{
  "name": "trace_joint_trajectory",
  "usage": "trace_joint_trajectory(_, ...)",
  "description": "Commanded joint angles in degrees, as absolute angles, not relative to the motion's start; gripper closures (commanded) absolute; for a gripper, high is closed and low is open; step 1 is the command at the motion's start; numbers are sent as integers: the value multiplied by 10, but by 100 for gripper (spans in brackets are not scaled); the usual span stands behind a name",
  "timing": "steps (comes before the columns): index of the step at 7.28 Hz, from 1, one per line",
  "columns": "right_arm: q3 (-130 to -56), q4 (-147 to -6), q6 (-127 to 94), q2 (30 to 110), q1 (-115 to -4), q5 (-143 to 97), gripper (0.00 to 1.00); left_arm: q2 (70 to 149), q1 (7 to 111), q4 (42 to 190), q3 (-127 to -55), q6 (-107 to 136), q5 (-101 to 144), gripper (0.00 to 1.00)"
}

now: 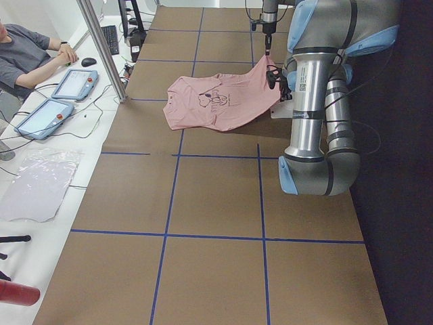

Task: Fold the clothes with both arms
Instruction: 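Lift the hem with both grippers and fold it toward the collar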

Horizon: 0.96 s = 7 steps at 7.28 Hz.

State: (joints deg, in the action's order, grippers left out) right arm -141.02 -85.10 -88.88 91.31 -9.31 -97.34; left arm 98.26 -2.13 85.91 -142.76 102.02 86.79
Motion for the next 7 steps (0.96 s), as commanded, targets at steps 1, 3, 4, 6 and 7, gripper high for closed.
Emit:
trace_joint_trajectory(1, -1325, -846, -803, 822, -201, -972, 100, 1017, 79, 857, -1401, 908, 869, 100)
trace_joint_trajectory(3, -1229, -846, -718, 754, -293, -973, 100, 1063, 192, 860, -1320, 817, 873, 100)
trace_joint_trajectory(4, -1178, -846, -712, 730, -341, -977, 100, 1090, 228, 890, -1261, 799, 888, 100)
trace_joint_trajectory(6, -1034, -762, -716, 661, -386, -979, 100, 1131, 316, 990, -1136, 757, 905, 100)
trace_joint_trajectory(7, -964, -724, -713, 624, -406, -981, 100, 1151, 349, 1027, -1062, 725, 917, 100)
